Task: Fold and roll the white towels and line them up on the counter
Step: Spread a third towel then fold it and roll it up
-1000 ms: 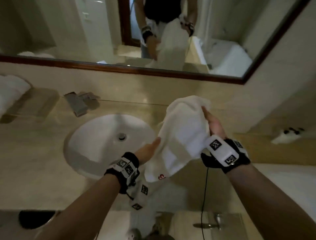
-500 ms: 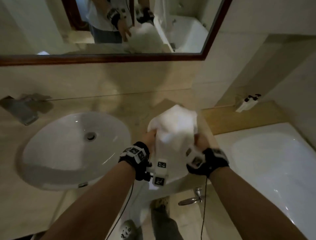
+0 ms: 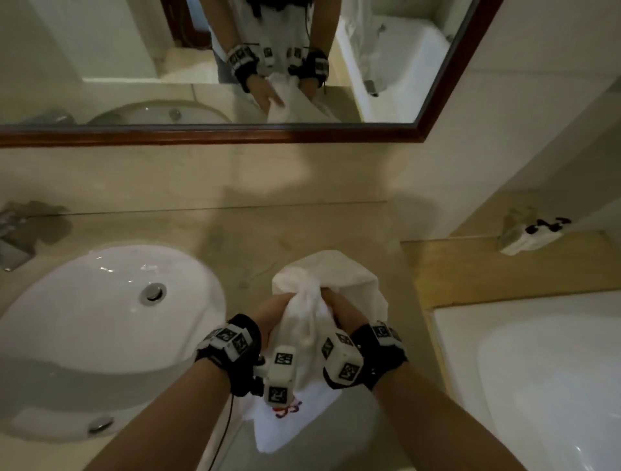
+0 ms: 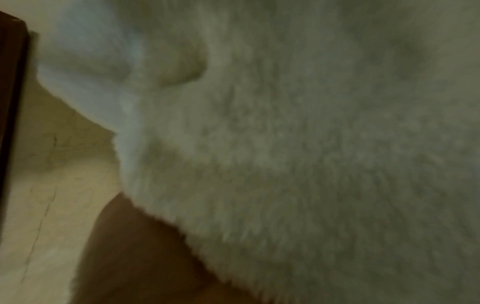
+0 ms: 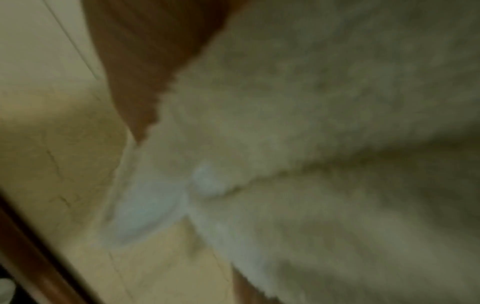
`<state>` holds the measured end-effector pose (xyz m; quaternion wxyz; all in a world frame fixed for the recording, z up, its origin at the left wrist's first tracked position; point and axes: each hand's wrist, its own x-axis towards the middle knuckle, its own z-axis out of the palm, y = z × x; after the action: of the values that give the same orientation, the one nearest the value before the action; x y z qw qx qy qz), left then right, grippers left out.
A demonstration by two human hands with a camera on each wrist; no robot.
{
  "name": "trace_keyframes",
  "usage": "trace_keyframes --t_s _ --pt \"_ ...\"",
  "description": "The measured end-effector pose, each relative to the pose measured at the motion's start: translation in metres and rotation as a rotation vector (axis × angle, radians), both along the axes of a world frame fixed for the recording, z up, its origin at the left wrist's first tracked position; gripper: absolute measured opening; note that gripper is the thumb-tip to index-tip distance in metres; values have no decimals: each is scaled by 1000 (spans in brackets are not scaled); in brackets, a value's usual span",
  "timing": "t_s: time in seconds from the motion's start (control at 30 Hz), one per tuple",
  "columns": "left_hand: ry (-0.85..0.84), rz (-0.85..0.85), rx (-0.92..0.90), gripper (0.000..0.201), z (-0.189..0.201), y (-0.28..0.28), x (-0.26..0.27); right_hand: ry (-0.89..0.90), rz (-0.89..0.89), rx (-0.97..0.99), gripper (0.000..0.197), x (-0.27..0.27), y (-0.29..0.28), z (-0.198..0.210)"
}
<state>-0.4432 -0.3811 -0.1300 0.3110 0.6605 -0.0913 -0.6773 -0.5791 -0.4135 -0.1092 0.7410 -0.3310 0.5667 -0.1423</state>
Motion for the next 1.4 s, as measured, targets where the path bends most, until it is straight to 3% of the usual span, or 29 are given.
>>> trace_keyframes --t_s 0.2,0.3,0.43,0.5,0.57,0.67,0.73,0.8,0.83,0.87,0.9,0.93,0.97,1.0,1.03,1.07,1.1,1.17,1.3,1.4 --pt "-274 354 -55 31 -21 -8 63 89 -29 -108 34 -28 -52 -19" --pt "-328 356 -100 17 -15 3 85 168 -96 -231 19 -56 -58 -19" --pt "-493 329 -279 11 -6 11 93 -7 -371 -214 21 -81 -59 -13" --pt "-429 441 -310 8 -4 10 96 -124 -514 -194 22 -88 -59 -9" --pt "-318 516 -288 20 -9 10 101 -203 -574 -170 20 -91 -57 -5" --pt "-157 465 -172 26 -14 17 101 -217 -575 -23 33 -92 -42 -16" --pt "-64 411 -96 29 -12 21 103 -143 -456 13 52 -96 -32 -31" --pt "55 293 -41 52 -7 20 107 -331 -285 -177 51 -115 -26 -54" --pt "108 202 -11 66 -7 19 109 -698 -256 -56 51 -125 -24 -58" --pt "160 141 16 73 -7 19 109 -924 -176 51 67 -126 -19 -52" --pt "179 114 36 71 -6 18 105 -991 -114 98 90 -124 -17 -51" --pt "175 100 38 62 -6 16 100 -1016 -84 128 99 -116 -14 -41" --pt "152 85 28 53 -5 14 94 -970 -110 54 91 -107 -10 -28" --pt "108 57 9 44 -2 11 88 -786 -181 -108 65 -102 -9 -21" --pt "91 47 -7 41 1 7 84 -549 -255 -162 57 -96 -11 -25" --pt "87 68 -17 44 3 5 82 -361 -291 -103 70 -88 -16 -25" --pt "83 132 -28 46 2 3 82 -333 -302 16 71 -84 -19 -21" --pt "74 321 -79 42 2 -1 89 -371 -428 3 41 -89 -23 -21" --pt "11 536 -240 26 23 8 101 -359 -681 -114 44 -113 -21 -8" --pt "-51 581 -260 29 32 22 100 -235 -712 -178 28 -129 -21 -5"
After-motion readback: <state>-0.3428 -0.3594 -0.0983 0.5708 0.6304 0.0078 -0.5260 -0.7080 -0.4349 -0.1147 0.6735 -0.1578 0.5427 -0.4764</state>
